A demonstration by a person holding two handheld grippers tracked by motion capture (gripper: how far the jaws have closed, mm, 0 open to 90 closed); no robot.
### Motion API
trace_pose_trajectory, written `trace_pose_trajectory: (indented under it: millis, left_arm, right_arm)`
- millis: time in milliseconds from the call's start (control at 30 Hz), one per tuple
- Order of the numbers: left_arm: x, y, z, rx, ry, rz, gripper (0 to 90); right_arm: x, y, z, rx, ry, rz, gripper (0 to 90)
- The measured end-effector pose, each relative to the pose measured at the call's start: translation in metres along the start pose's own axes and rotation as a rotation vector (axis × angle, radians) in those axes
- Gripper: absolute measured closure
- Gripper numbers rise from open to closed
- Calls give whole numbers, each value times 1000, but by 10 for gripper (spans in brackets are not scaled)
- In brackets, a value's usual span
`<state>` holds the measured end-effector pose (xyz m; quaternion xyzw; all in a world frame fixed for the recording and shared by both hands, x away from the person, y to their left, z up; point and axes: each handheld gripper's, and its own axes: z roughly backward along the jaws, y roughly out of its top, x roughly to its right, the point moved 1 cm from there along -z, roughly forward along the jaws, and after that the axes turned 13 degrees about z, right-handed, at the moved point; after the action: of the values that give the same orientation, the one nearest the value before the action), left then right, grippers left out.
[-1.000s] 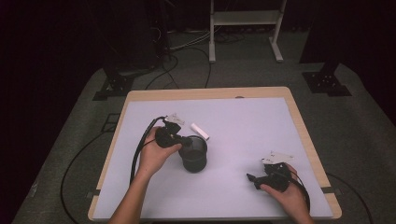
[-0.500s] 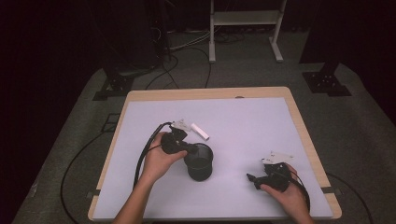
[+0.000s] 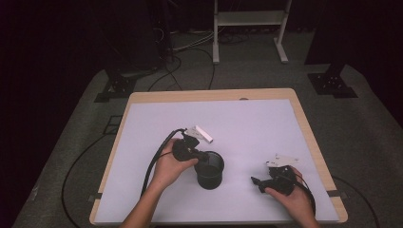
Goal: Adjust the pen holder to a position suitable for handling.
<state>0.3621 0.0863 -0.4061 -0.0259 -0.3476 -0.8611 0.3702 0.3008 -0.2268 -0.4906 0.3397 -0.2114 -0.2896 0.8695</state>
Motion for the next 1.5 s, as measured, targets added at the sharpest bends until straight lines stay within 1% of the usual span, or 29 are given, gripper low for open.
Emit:
trace_pose_trajectory:
  millis: [33, 133, 333, 467, 600, 633, 733, 767, 800, 900, 967, 1000, 1133, 1167, 1333, 1500]
  left_arm:
    - [0, 0, 0, 0, 1, -7, 823]
    - [1, 1, -2, -2, 2, -8, 823]
    - [-2, 0, -6, -6, 5, -1, 822]
    - [-3, 0, -6, -5, -2, 5, 820]
    - [-4, 0, -3, 3, -10, 2, 756]
    - [-3, 0, -1, 13, -14, 3, 743]
    - [-4, 0, 2, 22, -16, 3, 694]
    - [-3, 0, 3, 32, -20, 16, 694]
    - [-3, 0, 5, 34, -21, 15, 657]
    - [-4, -1, 10, 43, -18, 11, 587]
    - [-4, -2, 14, 48, -22, 11, 553]
    - [-4, -2, 16, 60, -23, 13, 537]
    - [-4, -4, 23, 70, -30, 14, 466]
    - [-4, -5, 25, 72, -29, 11, 450]
    - [-4, -11, 37, 99, -24, 21, 394]
    - [-7, -18, 48, 117, -1, 11, 336]
  right_arm:
    - [0, 0, 0, -1, 0, 3, 129]
    - [0, 0, 0, -1, 0, 2, 130]
    - [0, 0, 0, 0, -1, 5, 129]
    - [0, 0, 0, 0, 0, 4, 130]
    - [0, 0, 0, 0, 0, 4, 130]
    - [0, 0, 0, 0, 0, 2, 130]
    - [0, 0, 0, 0, 0, 2, 130]
    - [0, 0, 0, 0, 0, 3, 130]
    - [0, 0, 0, 0, 0, 2, 130]
    - [0, 0, 0, -1, 1, 1, 130]
    - [0, 0, 0, 0, 0, 2, 130]
    - [0, 0, 0, 0, 0, 2, 130]
    - [0, 0, 0, -1, 1, 2, 129]
    - [0, 0, 0, -1, 0, 1, 129]
    - [0, 0, 0, -1, 0, 0, 130]
    - [0, 0, 0, 0, 1, -2, 129]
